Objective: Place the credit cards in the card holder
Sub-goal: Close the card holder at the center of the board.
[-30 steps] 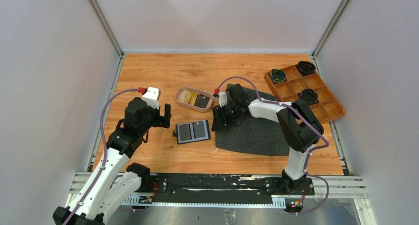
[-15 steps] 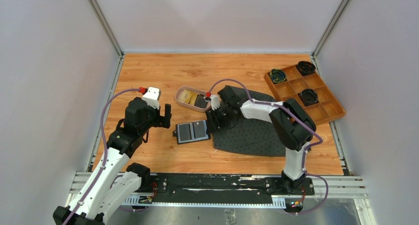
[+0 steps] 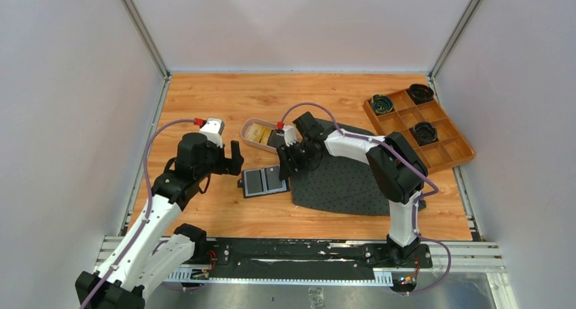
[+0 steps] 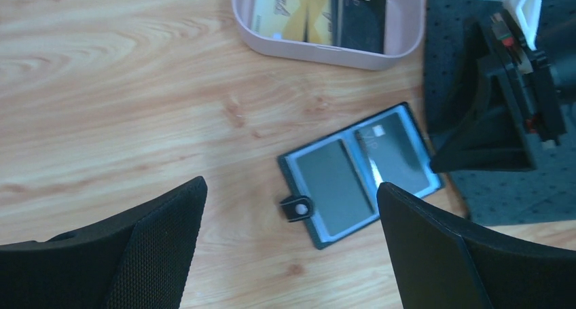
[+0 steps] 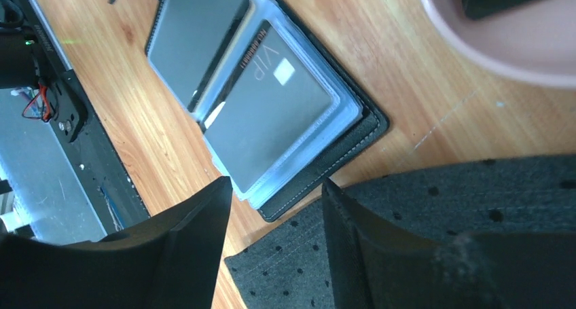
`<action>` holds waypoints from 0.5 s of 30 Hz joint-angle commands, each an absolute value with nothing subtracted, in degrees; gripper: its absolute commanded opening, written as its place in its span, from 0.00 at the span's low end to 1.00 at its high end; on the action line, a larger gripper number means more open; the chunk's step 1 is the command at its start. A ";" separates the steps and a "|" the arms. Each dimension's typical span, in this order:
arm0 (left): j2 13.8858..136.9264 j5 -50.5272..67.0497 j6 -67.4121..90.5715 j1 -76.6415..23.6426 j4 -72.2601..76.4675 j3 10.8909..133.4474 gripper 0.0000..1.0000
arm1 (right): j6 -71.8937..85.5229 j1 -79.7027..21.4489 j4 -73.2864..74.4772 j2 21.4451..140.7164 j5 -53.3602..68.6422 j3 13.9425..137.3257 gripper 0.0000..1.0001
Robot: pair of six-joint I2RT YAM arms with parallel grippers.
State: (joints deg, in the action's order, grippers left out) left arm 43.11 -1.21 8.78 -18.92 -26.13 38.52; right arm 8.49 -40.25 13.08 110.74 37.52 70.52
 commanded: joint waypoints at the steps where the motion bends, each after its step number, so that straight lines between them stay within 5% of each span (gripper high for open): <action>1: 45.13 6.76 22.23 -18.69 -22.08 36.96 1.00 | 3.69 -39.08 19.29 110.81 40.41 75.27 0.57; 15: 44.39 4.15 34.01 -18.67 -11.88 19.60 0.92 | 3.55 -36.55 22.83 119.15 44.61 81.38 0.57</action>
State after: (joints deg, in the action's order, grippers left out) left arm 44.38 4.69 30.65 -18.92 -16.88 21.61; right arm 4.38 -37.12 18.98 117.14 42.94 79.50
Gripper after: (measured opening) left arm 0.935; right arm 0.572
